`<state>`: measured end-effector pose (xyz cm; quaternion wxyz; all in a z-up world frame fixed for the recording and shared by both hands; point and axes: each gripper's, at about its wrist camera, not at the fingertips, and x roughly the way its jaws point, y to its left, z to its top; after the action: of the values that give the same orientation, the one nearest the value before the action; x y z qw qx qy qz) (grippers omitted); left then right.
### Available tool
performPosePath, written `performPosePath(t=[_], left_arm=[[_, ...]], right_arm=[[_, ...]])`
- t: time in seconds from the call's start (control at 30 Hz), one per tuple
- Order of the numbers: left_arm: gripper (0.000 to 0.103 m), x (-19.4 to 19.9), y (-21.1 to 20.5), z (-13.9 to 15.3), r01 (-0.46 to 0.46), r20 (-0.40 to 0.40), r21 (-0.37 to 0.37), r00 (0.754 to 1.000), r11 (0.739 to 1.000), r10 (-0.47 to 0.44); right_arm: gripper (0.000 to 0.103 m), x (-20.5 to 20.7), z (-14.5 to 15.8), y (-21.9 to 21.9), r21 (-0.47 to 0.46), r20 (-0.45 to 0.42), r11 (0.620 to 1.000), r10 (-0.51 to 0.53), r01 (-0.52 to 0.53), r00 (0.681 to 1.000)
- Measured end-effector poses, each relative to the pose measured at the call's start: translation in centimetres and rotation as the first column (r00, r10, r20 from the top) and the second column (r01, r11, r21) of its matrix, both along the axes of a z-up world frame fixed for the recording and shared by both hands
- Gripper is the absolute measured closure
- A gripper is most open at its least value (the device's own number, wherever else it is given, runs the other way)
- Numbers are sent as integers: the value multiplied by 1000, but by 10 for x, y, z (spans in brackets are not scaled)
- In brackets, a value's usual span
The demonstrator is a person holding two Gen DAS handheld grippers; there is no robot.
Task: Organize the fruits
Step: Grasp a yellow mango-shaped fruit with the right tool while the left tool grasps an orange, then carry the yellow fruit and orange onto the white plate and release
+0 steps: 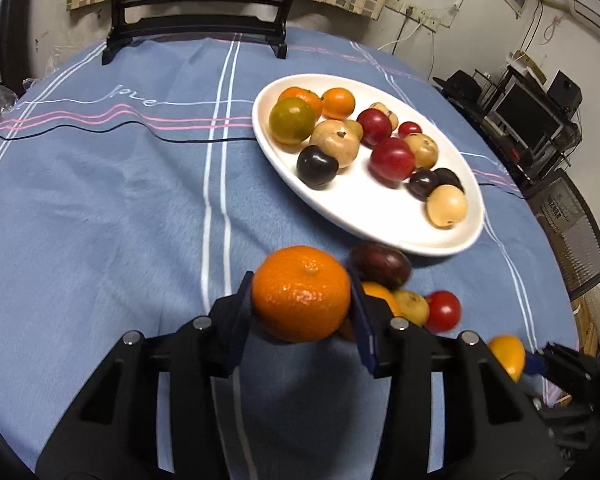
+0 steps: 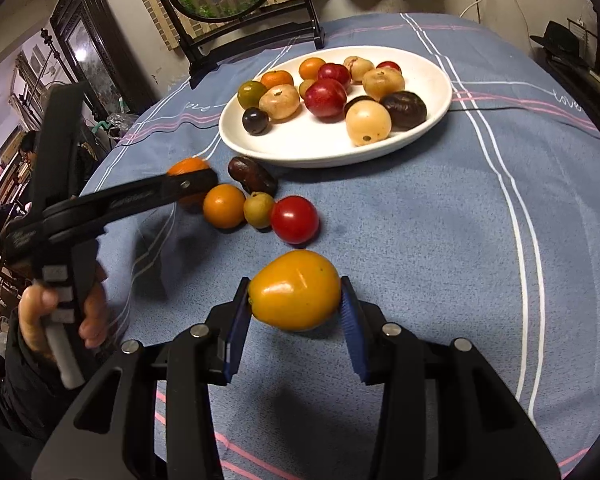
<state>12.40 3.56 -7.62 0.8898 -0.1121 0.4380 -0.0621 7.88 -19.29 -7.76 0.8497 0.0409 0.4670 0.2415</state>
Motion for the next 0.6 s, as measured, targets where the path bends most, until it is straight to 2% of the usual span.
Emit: performPosePath(t=[0.4,0.6], left_arm=[[58,-39,-12,22,68,54,-24,996,997,-67],[58,-36,-13,43,74,94,19,993,997,-75]], right_arm=[[60,-3,3,7,-18,4,1000,2,-1,1000],[60,4,14,4,-13,23,1000,4,-4,1000]])
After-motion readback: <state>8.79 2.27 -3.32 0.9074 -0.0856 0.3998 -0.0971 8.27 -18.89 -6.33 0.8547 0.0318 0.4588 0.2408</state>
